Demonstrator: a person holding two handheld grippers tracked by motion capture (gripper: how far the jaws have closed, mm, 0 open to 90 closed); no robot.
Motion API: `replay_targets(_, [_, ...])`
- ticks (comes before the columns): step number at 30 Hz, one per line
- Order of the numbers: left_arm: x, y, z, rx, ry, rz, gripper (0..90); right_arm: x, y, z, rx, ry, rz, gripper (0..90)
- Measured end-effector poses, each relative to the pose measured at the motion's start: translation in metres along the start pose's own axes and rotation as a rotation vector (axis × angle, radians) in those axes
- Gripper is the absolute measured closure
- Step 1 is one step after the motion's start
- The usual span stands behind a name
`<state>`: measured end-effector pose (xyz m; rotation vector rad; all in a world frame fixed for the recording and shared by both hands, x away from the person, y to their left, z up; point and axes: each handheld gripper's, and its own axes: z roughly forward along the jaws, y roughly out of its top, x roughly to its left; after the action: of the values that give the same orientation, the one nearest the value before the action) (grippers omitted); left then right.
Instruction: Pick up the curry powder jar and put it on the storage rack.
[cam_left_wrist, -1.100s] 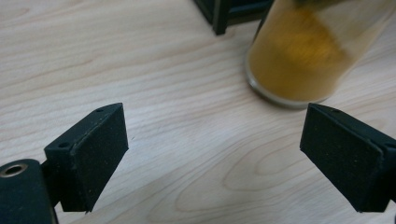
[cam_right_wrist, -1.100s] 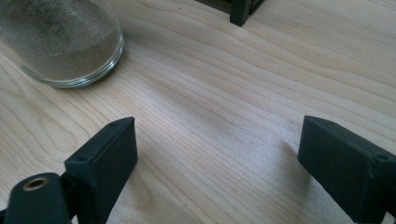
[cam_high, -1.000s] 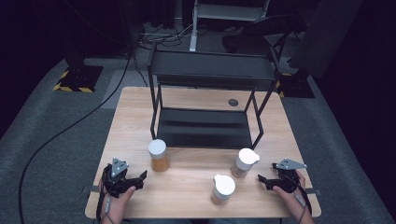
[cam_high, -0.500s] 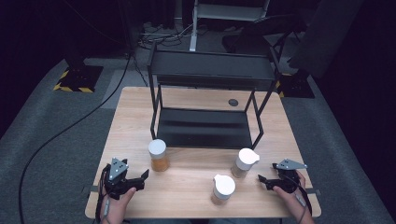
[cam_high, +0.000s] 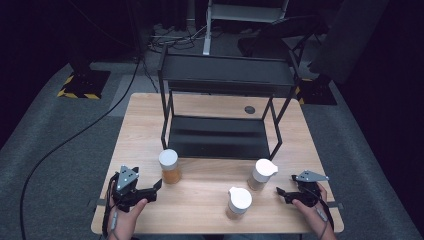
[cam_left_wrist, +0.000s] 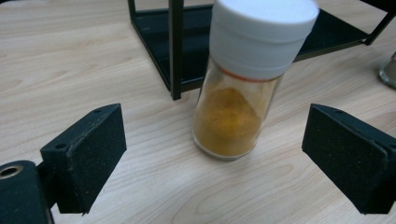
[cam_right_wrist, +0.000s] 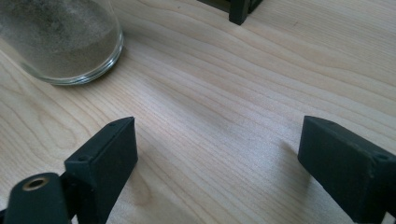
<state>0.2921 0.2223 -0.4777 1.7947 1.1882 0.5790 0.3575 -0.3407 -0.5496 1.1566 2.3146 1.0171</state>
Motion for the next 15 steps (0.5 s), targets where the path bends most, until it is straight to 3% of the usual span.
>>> replay_targets(15, [-0.01, 0.017, 0.004, -0.035, -0.021, 0.022, 5.9, 0.0, 0.0, 0.0, 0.0, 0.0, 0.0, 11.9])
